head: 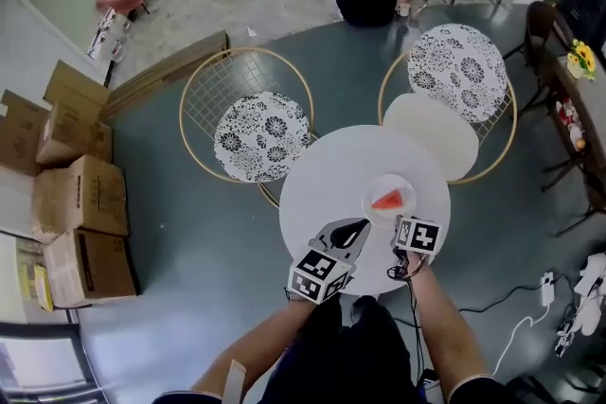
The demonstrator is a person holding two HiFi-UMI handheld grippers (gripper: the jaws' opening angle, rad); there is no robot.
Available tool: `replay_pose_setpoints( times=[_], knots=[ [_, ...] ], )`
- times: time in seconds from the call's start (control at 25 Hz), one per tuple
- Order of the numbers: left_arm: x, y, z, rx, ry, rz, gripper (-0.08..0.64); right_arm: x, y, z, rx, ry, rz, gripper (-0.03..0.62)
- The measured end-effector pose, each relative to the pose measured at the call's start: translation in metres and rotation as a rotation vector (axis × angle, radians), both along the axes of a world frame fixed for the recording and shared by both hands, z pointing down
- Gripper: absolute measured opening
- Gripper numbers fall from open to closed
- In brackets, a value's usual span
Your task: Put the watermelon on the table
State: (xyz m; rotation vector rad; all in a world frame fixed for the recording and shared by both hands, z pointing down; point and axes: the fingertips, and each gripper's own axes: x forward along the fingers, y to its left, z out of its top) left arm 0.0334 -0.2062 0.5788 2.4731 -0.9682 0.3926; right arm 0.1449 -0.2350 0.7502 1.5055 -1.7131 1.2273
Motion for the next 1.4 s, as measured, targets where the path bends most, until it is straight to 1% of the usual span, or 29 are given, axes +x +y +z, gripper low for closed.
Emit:
replay_pose_setpoints(
  times=[0.16, 0.24, 0.36, 0.48, 0.6, 0.64, 0.76, 0.84, 0.92, 1.12, 1.4],
  knots=[
    [-0.002, -0.001, -0.002, 0.006, -0.005, -0.006, 0.003, 0.007, 0.000, -0.006, 0.017, 0.064, -0.033, 0.130],
    [-0.001, -0.002, -0.003, 0.009, -0.005, -0.008, 0.003, 0.013, -0.002, -0.015, 0.041, 0.068, -0.030, 0.130],
    [0.001, -0.002, -0.007, 0.017, 0.000, -0.009, 0.003, 0.014, -0.011, -0.043, 0.130, 0.021, -0.037, 0.129],
    [0.005, -0.003, -0.014, 0.030, 0.018, -0.005, 0.003, 0.004, -0.020, -0.077, 0.243, -0.048, -0.088, 0.129],
    [0.011, -0.001, -0.021, 0.045, 0.040, 0.004, 0.003, -0.002, -0.022, -0.104, 0.325, -0.076, -0.128, 0.120],
    [0.013, -0.001, -0.024, 0.049, 0.046, 0.005, 0.003, -0.003, -0.021, -0.113, 0.349, -0.075, -0.135, 0.084],
    [0.017, 0.001, -0.034, 0.062, 0.067, 0.000, 0.003, -0.007, -0.018, -0.140, 0.434, -0.091, -0.163, 0.005],
    [0.020, 0.001, -0.042, 0.076, 0.077, -0.004, 0.003, -0.009, -0.016, -0.157, 0.493, -0.120, -0.189, 0.005],
    [0.021, 0.002, -0.051, 0.094, 0.077, -0.002, 0.003, -0.010, -0.014, -0.174, 0.544, -0.129, -0.215, 0.005],
    [0.028, 0.009, -0.065, 0.120, 0.077, 0.013, 0.003, -0.020, -0.004, -0.214, 0.653, -0.171, -0.281, 0.005],
    [0.039, 0.015, -0.089, 0.170, 0.091, 0.034, 0.003, -0.035, 0.009, -0.265, 0.791, -0.179, -0.346, 0.005]
  ],
)
